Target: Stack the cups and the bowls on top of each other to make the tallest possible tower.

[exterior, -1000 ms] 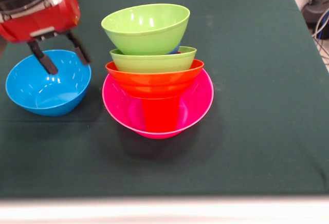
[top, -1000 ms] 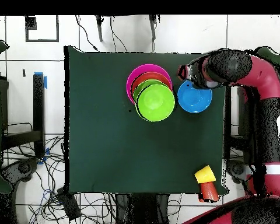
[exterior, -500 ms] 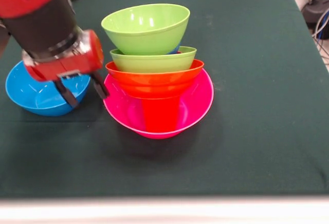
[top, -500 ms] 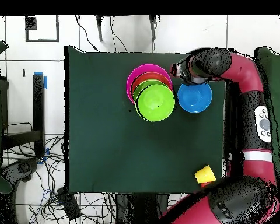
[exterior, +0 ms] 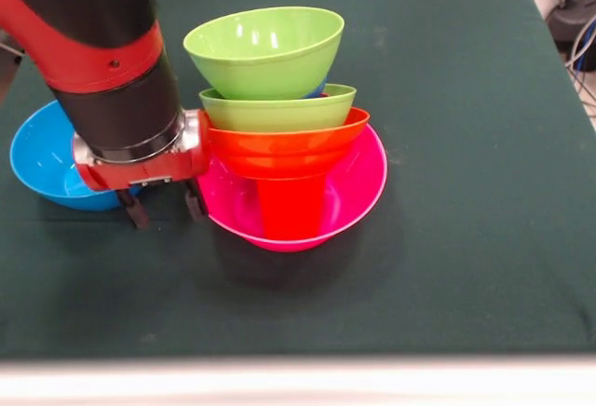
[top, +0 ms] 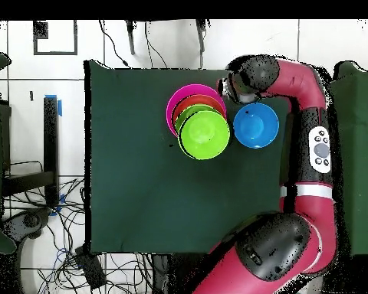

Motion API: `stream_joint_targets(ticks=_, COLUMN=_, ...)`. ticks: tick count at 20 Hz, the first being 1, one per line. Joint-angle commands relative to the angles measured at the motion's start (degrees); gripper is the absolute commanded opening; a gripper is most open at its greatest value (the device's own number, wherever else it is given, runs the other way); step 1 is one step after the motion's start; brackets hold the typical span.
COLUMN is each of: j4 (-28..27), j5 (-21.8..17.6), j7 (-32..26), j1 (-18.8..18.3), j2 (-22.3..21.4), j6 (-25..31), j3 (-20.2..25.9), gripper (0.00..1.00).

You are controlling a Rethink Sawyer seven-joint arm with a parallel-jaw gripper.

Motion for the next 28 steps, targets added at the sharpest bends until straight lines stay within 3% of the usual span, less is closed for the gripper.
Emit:
stream_joint_targets(ticks=1, j4=-10.07, j5=-5.81, j7=-7.0, j1=1.61, j2=0.9, j6=8.61, j3=-4.98, gripper=1.0)
stream_joint_targets(ticks=5, j4=-11.03, j5=-3.78, j7=-7.88, j1=0.99, j2=1.72, j6=9.61, j3=-3.7, gripper=1.0)
stream_joint_targets(ticks=12, j4=-7.61, j5=3.42, j7=-7.05, j1=-0.99, j2=-0.4, j6=14.77, j3=-2.26, gripper=1.0)
stream_joint_targets(ticks=15, j4=-8.83, j5=1.45, j7=-7.97, j1=-0.39, j2=0.04, j6=13.58, j3=-3.52, gripper=1.0)
stream_joint_targets(ticks=22, j4=-7.28, j5=0.0, j7=-1.37, j1=1.61, j2=1.26, j6=14.12, j3=-8.1, gripper=1.0)
stream_joint_targets(ticks=28, j4=-13.2, j5=-2.67, j7=-1.4, j1=3.45, j2=5.22, j6=14.5, j3=-9.38, gripper=1.0)
